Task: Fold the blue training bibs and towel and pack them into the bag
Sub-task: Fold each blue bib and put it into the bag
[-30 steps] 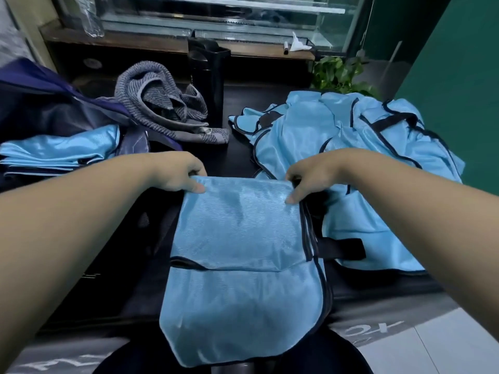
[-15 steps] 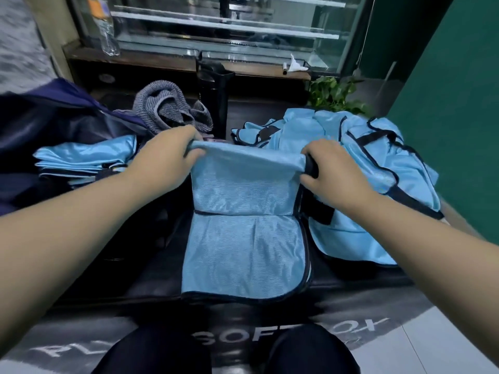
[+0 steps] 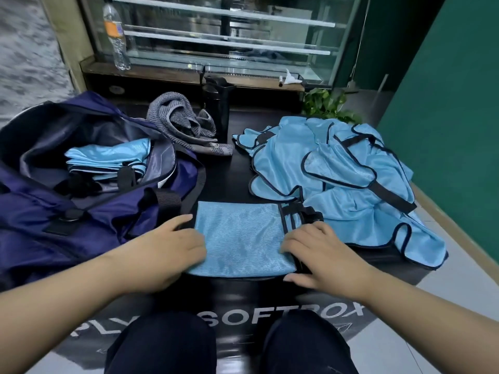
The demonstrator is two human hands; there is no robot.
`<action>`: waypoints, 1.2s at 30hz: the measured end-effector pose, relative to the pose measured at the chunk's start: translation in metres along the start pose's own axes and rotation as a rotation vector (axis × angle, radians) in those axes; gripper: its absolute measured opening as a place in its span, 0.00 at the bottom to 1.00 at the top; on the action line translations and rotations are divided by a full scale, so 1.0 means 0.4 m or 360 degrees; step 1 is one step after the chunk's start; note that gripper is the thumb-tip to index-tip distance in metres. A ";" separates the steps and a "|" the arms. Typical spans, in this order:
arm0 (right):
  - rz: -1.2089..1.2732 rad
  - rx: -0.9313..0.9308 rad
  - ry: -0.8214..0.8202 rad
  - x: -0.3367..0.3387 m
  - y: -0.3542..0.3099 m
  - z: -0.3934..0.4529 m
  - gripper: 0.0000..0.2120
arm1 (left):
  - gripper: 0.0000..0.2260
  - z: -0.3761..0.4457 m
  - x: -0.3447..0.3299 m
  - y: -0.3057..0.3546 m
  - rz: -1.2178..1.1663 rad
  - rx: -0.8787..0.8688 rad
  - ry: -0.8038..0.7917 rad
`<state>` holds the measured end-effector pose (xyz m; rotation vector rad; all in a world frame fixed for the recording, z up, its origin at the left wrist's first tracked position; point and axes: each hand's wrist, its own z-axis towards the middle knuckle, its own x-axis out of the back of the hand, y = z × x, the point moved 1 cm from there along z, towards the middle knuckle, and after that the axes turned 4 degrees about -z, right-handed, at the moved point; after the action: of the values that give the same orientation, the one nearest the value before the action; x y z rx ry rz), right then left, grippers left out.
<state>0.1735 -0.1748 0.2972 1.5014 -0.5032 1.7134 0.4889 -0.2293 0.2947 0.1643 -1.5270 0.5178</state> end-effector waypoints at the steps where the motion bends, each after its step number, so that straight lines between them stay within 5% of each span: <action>1: 0.0008 0.0004 -0.0008 -0.001 -0.010 0.004 0.19 | 0.13 0.005 0.004 0.002 -0.0023 -0.0055 -0.0034; 6: 0.0008 0.0048 -0.0080 -0.025 -0.084 0.056 0.23 | 0.09 0.128 0.027 -0.010 -0.0235 0.0017 0.0052; 11: 0.0000 -0.0048 -0.0050 -0.060 -0.127 0.090 0.20 | 0.04 0.259 -0.010 -0.048 -0.0668 0.1036 -0.0108; 15: -0.0037 -0.0067 0.0085 -0.093 -0.129 0.085 0.17 | 0.04 0.274 -0.047 -0.079 -0.0647 0.1264 -0.0145; 25: -0.0145 -0.0079 0.0398 -0.083 -0.011 0.056 0.05 | 0.08 0.169 -0.042 -0.026 -0.0297 0.1027 -0.0197; 29: -0.0034 -0.0201 0.0356 -0.099 0.040 0.072 0.13 | 0.07 0.109 -0.013 0.004 -0.0848 0.1054 -0.0334; 33: 0.0235 -0.0404 0.0102 -0.125 0.053 0.066 0.22 | 0.05 0.057 0.007 0.026 -0.1332 0.0779 -0.0305; 36: 0.0388 -0.0414 0.0016 -0.120 0.045 0.018 0.24 | 0.08 0.029 -0.002 0.029 -0.0988 0.0510 -0.0052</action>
<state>0.1638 -0.2055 0.2566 1.2850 -0.8987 1.7584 0.4735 -0.2241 0.2922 0.8671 -1.3246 0.2539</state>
